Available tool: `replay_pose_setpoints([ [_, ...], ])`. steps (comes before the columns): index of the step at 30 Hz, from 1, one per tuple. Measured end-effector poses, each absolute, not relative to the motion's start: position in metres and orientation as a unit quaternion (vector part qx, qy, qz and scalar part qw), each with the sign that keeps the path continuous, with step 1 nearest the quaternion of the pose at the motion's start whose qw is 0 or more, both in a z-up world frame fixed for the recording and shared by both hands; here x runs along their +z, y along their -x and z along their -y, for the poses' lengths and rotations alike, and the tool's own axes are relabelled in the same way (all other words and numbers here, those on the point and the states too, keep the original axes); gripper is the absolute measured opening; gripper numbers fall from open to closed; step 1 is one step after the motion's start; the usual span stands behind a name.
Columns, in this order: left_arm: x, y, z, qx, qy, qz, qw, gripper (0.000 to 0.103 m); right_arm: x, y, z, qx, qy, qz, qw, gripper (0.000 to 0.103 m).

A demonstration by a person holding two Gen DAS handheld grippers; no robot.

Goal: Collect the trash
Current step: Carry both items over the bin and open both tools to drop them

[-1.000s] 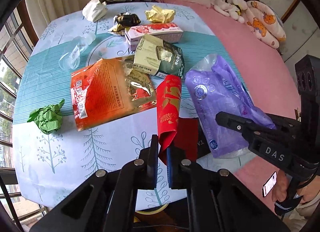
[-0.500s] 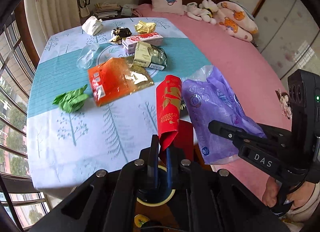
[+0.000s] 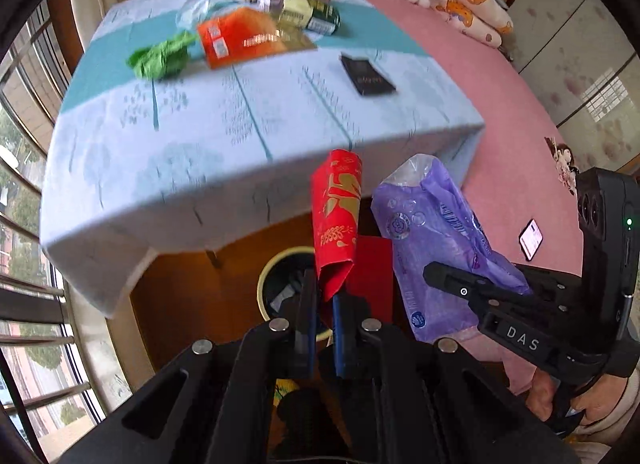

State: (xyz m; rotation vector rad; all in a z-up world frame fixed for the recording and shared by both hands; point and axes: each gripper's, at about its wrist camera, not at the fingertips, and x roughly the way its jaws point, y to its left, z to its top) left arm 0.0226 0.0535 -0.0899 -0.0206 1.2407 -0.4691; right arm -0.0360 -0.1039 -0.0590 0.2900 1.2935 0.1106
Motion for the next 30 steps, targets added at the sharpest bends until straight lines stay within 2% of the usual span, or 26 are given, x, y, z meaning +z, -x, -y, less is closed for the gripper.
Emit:
replay_pose_setpoints([
  [7,-0.171,-0.003,-0.043,-0.206,0.012,-0.621,0.756,0.004,-0.136,0.064,0.106,0.038,-0.14,-0.647,0.749,0.011],
  [20,-0.393,-0.024,-0.026,-0.144,0.048,-0.684,0.714,0.004,-0.361,0.066,0.13,0.027,-0.133,-0.71,0.691,0.011],
  [25,-0.457,-0.029,-0.01,-0.142,0.037,-0.693,0.706,0.004,-0.427,0.053,0.14,0.024,-0.137,-0.712,0.688,0.014],
  [27,-0.476,-0.031,-0.005,-0.14,0.024,-0.693,0.707,0.009,-0.448,0.049,0.144,0.023,-0.145,-0.712,0.686,0.015],
  [28,-0.485,-0.031,0.002,-0.139,0.016,-0.691,0.709,0.012,-0.457,0.047,0.146,0.021,-0.145,-0.713,0.686,0.019],
  [29,-0.49,-0.032,0.003,-0.137,0.009,-0.69,0.711,0.021,-0.465,0.045,0.146,0.02,-0.145,-0.714,0.685,0.022],
  [30,-0.494,-0.032,0.004,-0.135,0.004,-0.688,0.713,0.031,-0.47,0.043,0.146,0.017,-0.142,-0.715,0.684,0.029],
])
